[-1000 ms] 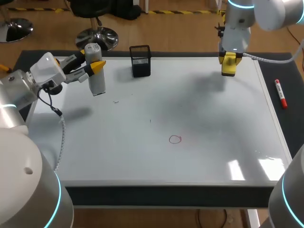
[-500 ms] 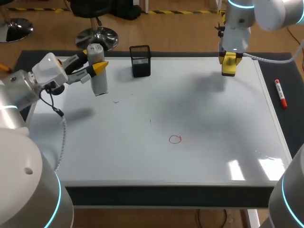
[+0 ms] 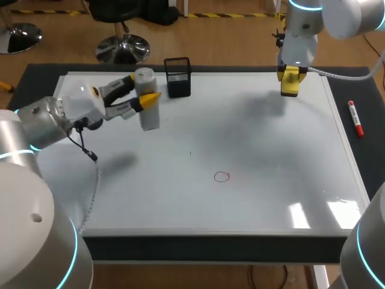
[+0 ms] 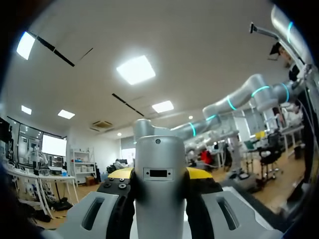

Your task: Pick up the inspection probe, press it on each red-marked spot on the whiteboard one by one, put down the probe, pick up the eraser, and wipe off all the red marks.

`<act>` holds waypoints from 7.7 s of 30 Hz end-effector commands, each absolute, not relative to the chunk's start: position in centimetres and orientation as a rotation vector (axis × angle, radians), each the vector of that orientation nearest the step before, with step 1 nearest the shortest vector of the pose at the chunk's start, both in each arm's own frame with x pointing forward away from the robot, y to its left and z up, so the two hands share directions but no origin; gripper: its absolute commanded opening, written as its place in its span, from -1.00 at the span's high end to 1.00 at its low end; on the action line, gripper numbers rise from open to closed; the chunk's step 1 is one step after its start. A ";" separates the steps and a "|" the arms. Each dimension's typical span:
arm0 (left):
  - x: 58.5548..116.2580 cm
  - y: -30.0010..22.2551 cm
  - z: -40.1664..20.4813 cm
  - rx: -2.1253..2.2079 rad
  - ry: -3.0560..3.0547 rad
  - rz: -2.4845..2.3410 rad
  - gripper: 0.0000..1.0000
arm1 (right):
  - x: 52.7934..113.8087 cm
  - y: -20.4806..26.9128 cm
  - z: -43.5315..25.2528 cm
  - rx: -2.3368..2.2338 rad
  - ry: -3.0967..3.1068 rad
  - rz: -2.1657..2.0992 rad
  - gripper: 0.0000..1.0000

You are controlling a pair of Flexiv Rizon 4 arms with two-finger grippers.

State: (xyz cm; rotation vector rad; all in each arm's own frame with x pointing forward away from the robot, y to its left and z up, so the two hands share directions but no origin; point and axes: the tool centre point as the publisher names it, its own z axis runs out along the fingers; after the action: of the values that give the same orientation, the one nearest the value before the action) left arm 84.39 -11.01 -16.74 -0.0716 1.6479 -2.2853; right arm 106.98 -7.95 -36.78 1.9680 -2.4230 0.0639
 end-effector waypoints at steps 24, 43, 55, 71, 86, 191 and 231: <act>77.8 -27.8 -21.1 0.124 1.869 -2.530 1.00 | 107.0 -8.0 -36.6 1.970 -2.419 0.068 1.00; 74.7 -30.8 -24.7 0.120 1.978 -2.561 1.00 | 107.0 -8.0 -36.6 1.970 -2.419 0.068 1.00; 74.7 -30.3 -26.2 0.105 1.973 -2.521 1.00 | 107.0 -8.0 -36.6 1.970 -2.419 0.068 1.00; 75.4 -30.2 -27.0 0.128 1.972 -2.495 1.00 | 107.0 -8.0 -36.6 1.970 -2.419 0.068 1.00; 75.9 -29.6 -28.1 0.130 1.999 -2.443 1.00 | 107.0 -8.0 -36.6 1.970 -2.419 0.068 1.00; 92.4 -7.8 -20.6 -0.342 1.660 -2.142 1.00 | 107.0 -8.0 -36.6 1.970 -2.419 0.068 1.00; 93.2 -5.2 -21.6 -0.374 1.640 -2.139 1.00 | 106.7 -7.6 -36.7 1.992 -2.407 0.079 1.00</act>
State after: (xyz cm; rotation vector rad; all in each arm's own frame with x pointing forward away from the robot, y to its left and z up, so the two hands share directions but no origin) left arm 93.18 -5.21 -21.64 -0.3759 1.6416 -2.1374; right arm 107.01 -7.77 -36.76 1.9829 -2.4149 0.0631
